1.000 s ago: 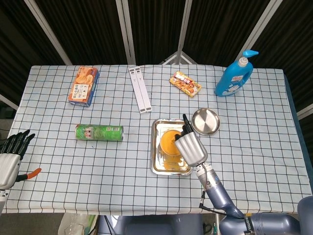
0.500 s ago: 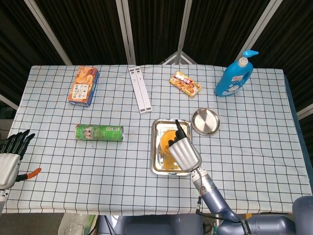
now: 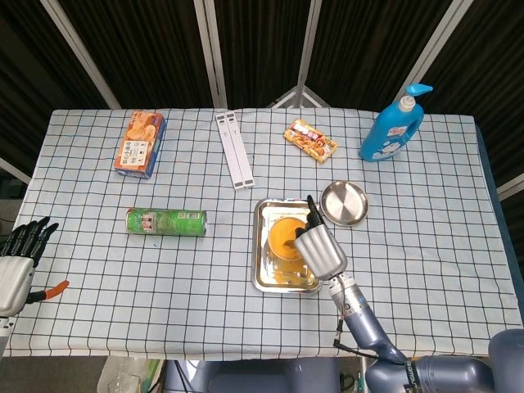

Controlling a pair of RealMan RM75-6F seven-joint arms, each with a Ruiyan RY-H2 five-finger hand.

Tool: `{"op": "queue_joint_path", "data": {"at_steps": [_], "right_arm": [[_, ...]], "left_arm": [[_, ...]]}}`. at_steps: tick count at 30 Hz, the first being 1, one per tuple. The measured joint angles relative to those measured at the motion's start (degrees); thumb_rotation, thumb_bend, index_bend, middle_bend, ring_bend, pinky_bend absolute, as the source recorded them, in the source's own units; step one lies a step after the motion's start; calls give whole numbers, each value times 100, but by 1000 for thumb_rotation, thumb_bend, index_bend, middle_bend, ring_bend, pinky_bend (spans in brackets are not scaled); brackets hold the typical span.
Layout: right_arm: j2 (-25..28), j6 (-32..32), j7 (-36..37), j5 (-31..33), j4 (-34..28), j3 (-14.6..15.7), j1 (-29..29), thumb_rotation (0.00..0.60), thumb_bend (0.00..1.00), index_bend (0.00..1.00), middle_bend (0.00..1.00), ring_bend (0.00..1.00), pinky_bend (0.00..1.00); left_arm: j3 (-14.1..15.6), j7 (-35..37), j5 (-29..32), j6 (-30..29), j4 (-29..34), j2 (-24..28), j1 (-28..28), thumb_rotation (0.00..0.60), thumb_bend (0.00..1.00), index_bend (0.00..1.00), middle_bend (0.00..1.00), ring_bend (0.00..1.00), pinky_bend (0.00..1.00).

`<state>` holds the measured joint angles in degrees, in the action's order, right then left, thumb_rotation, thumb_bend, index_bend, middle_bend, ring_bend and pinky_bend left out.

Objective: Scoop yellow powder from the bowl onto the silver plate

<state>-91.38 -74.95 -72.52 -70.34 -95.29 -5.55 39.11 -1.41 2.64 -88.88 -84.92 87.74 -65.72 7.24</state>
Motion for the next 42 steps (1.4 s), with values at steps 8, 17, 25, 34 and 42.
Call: {"op": "queue_joint_path", "data": {"at_steps": [8,17,25,34,42], "right_arm": [[95,-38,30,3,22,-37,-45,600,605,662,638,344,0],[89,-53,80,-110,-399,-48,-40,600,605,662,638,344,0],[-45,32,-20,-170,-364,52,-20,600,605,662,639,344,0],[-86,63,4,-120,-36,54,-51,600,606,662,639,344,0],[-86,11,62,-31,165,-26,-99,600,608,664,640,344,0]], "left_arm": [[2,-17,-2,-10,8,-2,-6,600,0,0,0,0,0],[3,-25,-7,-10,8,-3,-3,600,0,0,0,0,0],[1,0,-8,-23,-6,-3,-9,600,0,0,0,0,0],[1,7,-19,-16,-16,-5,1,600,0,0,0,0,0],[3,-2,-6,-8,-10,-3,-2,600,0,0,0,0,0]]}}
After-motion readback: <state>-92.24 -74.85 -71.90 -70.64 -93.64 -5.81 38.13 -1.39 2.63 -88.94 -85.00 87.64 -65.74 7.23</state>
